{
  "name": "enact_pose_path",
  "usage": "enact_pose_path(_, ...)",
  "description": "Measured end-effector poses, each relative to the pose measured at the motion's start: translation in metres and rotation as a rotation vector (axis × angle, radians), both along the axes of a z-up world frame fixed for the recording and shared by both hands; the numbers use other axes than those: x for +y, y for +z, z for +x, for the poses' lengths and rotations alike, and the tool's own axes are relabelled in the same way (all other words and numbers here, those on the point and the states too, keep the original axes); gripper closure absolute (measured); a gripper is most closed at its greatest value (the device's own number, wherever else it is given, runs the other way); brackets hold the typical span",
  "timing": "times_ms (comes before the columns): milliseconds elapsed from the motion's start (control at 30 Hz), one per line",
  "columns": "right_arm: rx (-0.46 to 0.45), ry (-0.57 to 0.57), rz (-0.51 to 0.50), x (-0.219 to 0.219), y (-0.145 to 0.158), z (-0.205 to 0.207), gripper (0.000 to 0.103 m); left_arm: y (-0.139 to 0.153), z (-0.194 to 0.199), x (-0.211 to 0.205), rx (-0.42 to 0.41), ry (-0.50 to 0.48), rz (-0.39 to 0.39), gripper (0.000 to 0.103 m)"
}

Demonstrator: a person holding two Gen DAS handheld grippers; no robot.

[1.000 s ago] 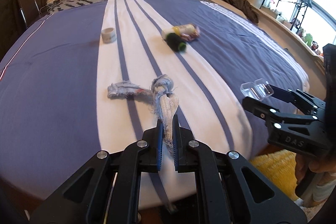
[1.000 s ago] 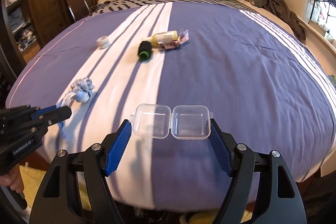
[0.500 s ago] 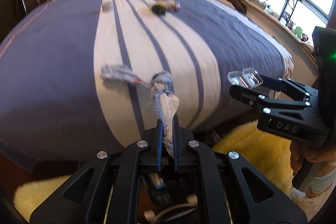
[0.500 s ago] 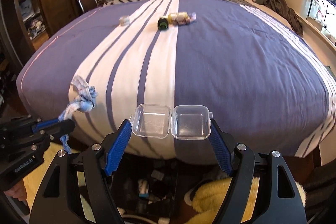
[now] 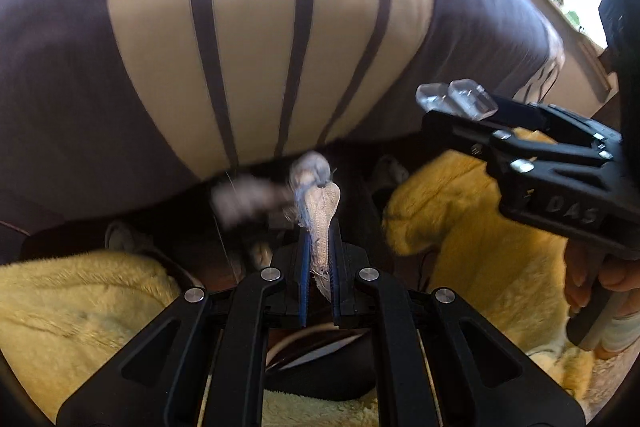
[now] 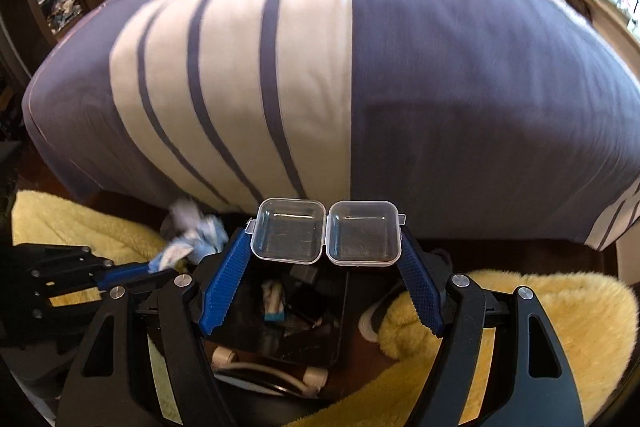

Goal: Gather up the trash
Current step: 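Lower both tools to the black bin and open them to drop the items, then raise both tools back over the bed toward the remaining items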

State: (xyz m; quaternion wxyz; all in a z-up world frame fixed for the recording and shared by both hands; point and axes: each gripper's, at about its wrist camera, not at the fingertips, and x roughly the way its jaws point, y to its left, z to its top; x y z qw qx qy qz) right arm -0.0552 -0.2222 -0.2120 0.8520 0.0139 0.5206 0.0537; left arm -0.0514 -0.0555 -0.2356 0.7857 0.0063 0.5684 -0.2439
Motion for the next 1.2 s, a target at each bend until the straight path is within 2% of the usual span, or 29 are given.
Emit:
enact_pose_path(133, 0.067, -0.005, 0.03, -0.002, -0.024, 0.006, 0.029, -0.026, 0.006, -0.003, 0.063, 0.003, 0.019, 0.096)
enact_pose_path(333, 0.159, -0.007, 0.057, -0.001, -0.057, 0.013, 0.029, -0.048, 0.012, -0.003, 0.115, 0.015, 0.034, 0.096)
enact_pose_path(533, 0.179, -0.01, 0.052, 0.002, -0.063, 0.021, 0.028, -0.056, 0.014, -0.002, 0.145, 0.013, 0.038, 0.096)
enact_pose_path(733, 0.192, -0.019, 0.073, -0.002, -0.064, 0.028, 0.027, -0.065, 0.019, 0.004, 0.168, 0.04, 0.042, 0.091)
enact_pose_path(800, 0.191, -0.024, 0.068, -0.003, -0.064, 0.028, 0.026, -0.067, 0.019, 0.006, 0.172, 0.05, 0.044, 0.079)
enact_pose_path(833, 0.186, -0.032, 0.067, -0.006, -0.063, 0.028, 0.022, -0.066, 0.019, 0.008, 0.17, 0.056, 0.042, 0.074)
enact_pose_path(900, 0.174, -0.039, 0.065, -0.008, -0.06, 0.027, 0.016, -0.062, 0.02, 0.01, 0.152, 0.068, 0.045, 0.057)
enact_pose_path(1067, 0.132, -0.06, 0.058, -0.013, -0.047, 0.025, 0.013, -0.045, 0.021, 0.016, 0.087, 0.094, 0.077, 0.04)
enact_pose_path(1200, 0.05, -0.084, 0.04, -0.023, -0.017, 0.021, 0.006, -0.023, 0.021, 0.022, 0.012, 0.106, 0.105, 0.028)
